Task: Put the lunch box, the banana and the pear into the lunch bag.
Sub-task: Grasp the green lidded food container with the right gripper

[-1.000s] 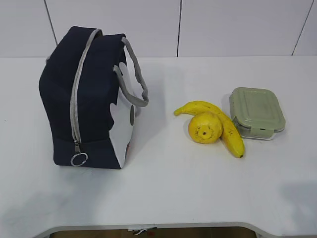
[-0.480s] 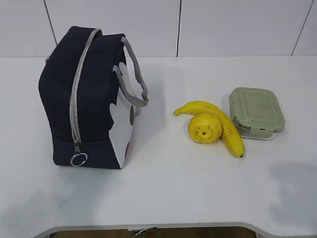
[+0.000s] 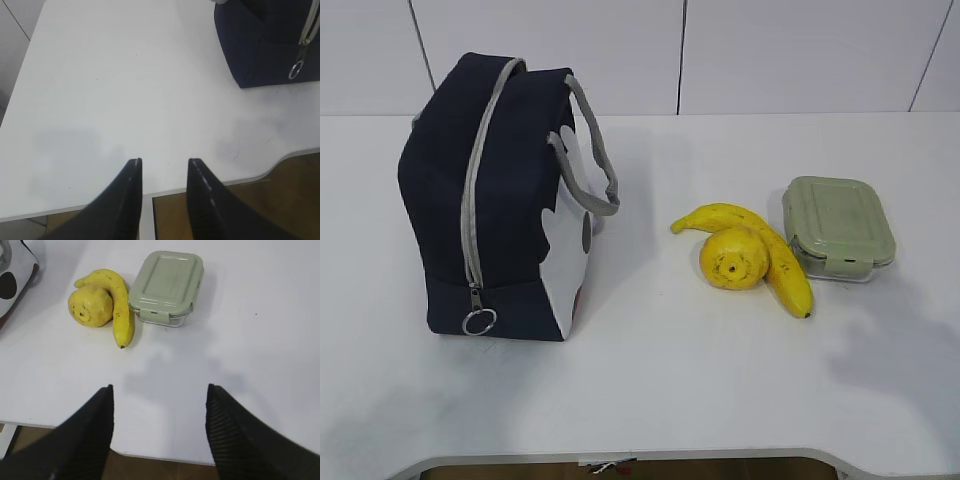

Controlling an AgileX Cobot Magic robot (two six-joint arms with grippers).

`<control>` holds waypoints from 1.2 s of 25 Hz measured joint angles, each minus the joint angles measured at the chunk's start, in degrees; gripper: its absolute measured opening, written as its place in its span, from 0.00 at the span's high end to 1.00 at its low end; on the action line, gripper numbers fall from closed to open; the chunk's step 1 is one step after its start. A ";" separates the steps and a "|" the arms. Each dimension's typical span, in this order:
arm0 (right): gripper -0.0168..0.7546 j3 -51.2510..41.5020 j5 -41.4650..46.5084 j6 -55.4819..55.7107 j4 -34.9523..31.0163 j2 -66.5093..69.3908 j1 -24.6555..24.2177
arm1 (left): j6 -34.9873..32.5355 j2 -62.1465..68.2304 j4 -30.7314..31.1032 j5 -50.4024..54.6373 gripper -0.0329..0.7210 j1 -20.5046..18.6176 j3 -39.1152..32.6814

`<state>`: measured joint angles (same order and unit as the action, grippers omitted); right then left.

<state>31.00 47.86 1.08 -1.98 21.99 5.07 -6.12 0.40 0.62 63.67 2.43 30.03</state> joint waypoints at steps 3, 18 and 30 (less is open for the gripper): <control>0.37 2.28 -0.75 0.42 -1.10 4.52 0.00 | 0.00 0.00 0.00 0.00 0.65 0.00 0.00; 0.37 30.19 14.16 -1.08 -4.21 34.28 0.00 | 0.00 0.00 0.00 0.00 0.65 0.00 0.00; 0.37 39.68 15.93 -4.61 -4.45 52.17 -1.85 | 0.00 0.00 0.00 0.00 0.64 0.00 0.00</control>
<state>70.68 63.79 -3.53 -6.43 74.16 3.21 -6.12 0.40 0.62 63.67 2.43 30.03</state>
